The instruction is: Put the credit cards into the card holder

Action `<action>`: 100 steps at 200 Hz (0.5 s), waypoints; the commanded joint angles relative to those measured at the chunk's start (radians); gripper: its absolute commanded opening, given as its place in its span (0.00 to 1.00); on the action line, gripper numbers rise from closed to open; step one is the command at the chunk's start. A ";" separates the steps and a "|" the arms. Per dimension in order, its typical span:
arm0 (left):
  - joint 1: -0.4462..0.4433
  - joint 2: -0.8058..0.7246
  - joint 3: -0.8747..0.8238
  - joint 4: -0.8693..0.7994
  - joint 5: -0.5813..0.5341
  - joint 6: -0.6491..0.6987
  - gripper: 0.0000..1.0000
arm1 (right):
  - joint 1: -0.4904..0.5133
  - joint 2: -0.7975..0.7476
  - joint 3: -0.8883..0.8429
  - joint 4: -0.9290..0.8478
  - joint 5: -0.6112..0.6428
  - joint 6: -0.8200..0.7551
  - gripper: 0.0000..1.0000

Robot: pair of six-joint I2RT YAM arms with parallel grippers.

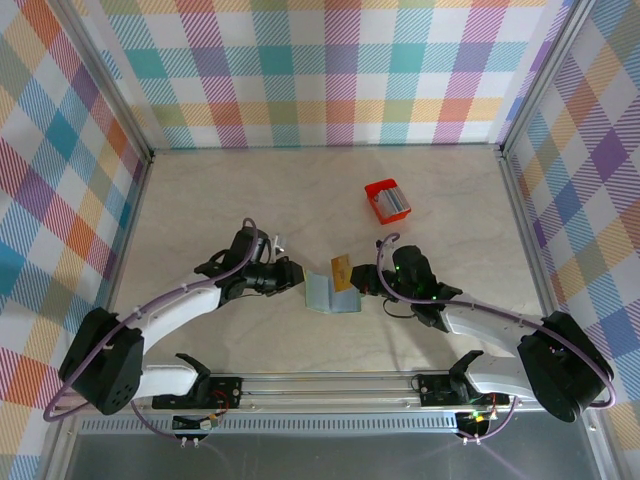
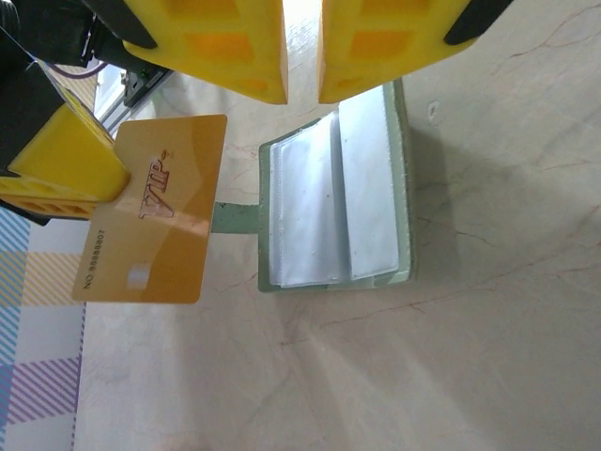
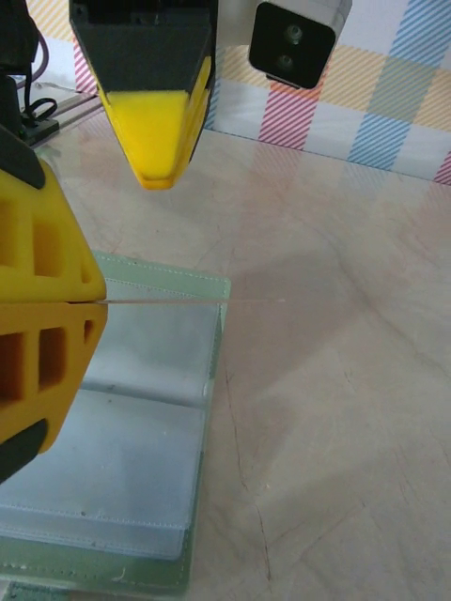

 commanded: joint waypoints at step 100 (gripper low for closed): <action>-0.035 0.138 -0.012 0.105 -0.096 -0.009 0.12 | 0.091 0.141 -0.052 0.185 0.093 0.099 0.00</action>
